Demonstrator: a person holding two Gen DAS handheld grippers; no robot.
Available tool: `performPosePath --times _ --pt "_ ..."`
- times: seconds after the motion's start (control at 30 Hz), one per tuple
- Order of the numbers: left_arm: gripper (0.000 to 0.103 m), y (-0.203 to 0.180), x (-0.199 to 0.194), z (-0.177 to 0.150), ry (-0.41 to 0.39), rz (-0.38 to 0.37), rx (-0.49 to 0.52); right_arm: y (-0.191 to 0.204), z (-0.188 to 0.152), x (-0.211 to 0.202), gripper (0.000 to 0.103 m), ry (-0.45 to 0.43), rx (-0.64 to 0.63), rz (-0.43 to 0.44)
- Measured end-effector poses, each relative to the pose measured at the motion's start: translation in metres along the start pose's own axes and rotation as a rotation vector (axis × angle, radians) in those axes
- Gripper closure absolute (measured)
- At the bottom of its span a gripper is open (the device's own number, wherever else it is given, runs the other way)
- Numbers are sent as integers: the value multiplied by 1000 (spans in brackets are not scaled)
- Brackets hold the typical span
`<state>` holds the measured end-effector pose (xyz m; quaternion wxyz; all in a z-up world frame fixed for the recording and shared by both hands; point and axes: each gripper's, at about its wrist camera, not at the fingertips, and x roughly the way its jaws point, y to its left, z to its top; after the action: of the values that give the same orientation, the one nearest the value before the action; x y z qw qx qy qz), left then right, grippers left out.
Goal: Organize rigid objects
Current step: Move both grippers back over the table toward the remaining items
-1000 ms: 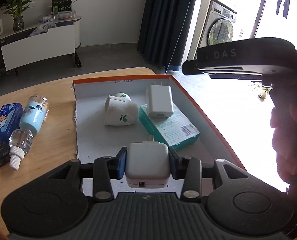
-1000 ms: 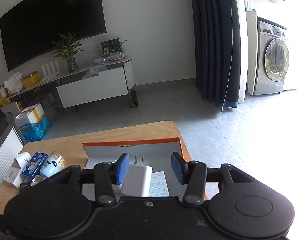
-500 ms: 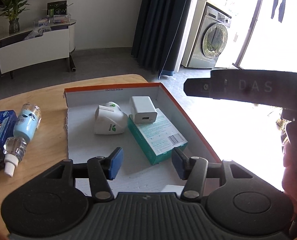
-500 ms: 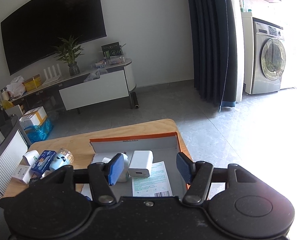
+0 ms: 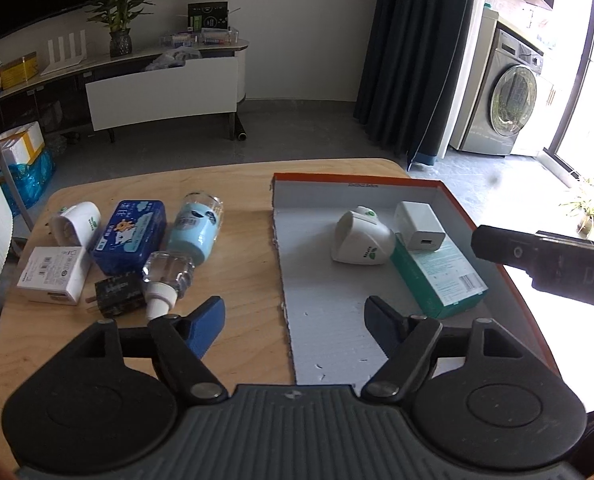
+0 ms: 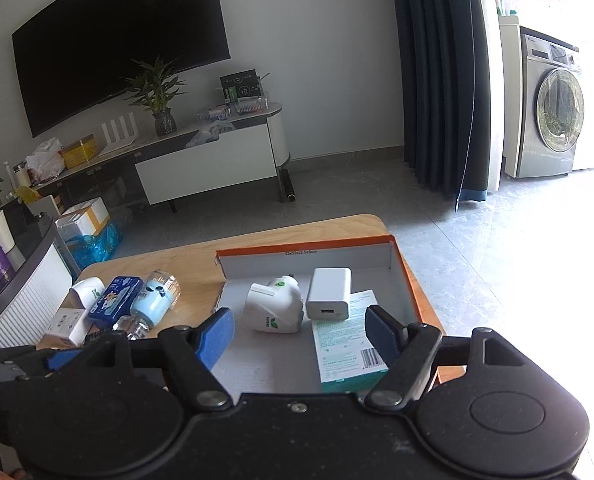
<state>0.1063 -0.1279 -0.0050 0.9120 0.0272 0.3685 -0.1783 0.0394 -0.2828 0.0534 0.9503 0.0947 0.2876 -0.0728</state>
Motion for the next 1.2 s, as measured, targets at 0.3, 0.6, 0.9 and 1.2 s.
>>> performPosePath --times 0.3,0.6,0.9,1.2 --pt "24 39 -17 -3 -13 69 -47 38 -10 5 15 28 -46 62" --pt "24 72 -29 -5 -31 109 -97 74 -15 8 15 45 -94 111" --pt "24 98 -36 -7 -44 131 -130 104 -19 14 15 63 -121 150" --pt "23 119 -33 -15 -34 146 -153 133 -30 24 15 95 -153 177"
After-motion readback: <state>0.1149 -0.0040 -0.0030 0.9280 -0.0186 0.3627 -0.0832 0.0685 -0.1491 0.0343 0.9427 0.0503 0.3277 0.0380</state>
